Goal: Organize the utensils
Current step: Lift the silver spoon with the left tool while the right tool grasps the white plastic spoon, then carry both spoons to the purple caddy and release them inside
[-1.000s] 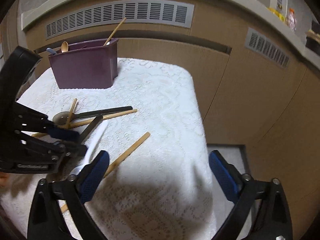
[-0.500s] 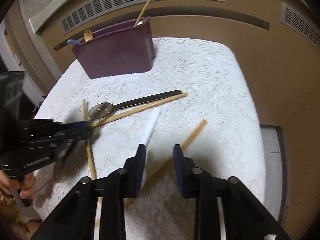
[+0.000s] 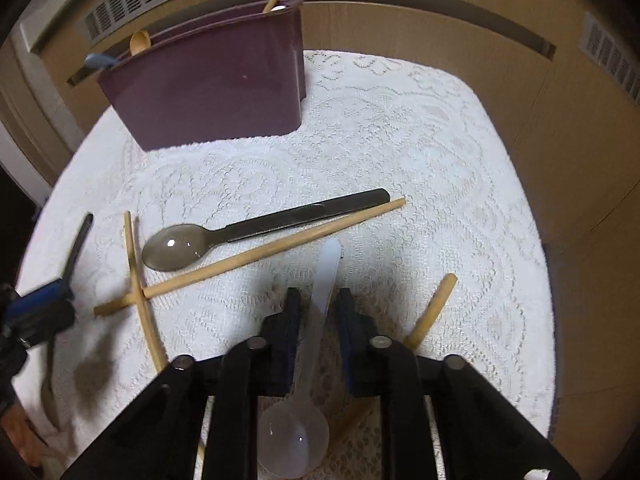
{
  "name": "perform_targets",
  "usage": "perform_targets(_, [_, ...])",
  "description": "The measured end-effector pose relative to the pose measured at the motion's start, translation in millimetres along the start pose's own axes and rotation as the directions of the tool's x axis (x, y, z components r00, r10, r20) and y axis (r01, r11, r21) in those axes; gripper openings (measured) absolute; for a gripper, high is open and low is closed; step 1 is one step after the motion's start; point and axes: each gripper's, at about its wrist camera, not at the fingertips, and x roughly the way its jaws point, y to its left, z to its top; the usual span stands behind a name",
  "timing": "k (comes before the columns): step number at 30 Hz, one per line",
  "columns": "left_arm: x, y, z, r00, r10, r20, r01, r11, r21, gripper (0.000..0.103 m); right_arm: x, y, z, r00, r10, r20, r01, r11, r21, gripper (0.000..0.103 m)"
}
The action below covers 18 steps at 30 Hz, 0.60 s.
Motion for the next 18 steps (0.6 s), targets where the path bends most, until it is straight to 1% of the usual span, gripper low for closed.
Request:
perform_targets(3, [-5, 1, 0, 1.0, 0.004, 0.012, -0.004, 1.0, -0.006, 0.012, -6, 3, -4, 1.0, -0.001, 0.01, 0.001, 1.0, -0.021, 0.009])
perform_targets(6, [-10, 1, 0, 1.0, 0.004, 0.021, -0.003, 1.0, -0.013, 0.012, -17, 6, -8, 0.999, -0.01, 0.043, 0.011, 0.999, -0.038, 0.009])
perform_targets(11, [-22, -4, 1, 0.999, -0.002, 0.044, 0.003, 1.0, -0.02, 0.012, -41, 4, -11, 0.995, 0.033, 0.094, -0.03, 0.999, -0.032, 0.009])
perform_targets(14, [-34, -11, 4, 0.997, -0.014, 0.072, 0.015, 1.0, -0.016, 0.012, -61, 3, -14, 0.988, 0.06, 0.14, -0.057, 0.998, -0.028, 0.009])
perform_targets(18, [-56, -22, 17, 0.991, -0.03, 0.13, 0.029, 1.0, 0.007, 0.012, -92, 4, -13, 0.97, 0.094, 0.223, -0.088, 0.995, -0.035, 0.009])
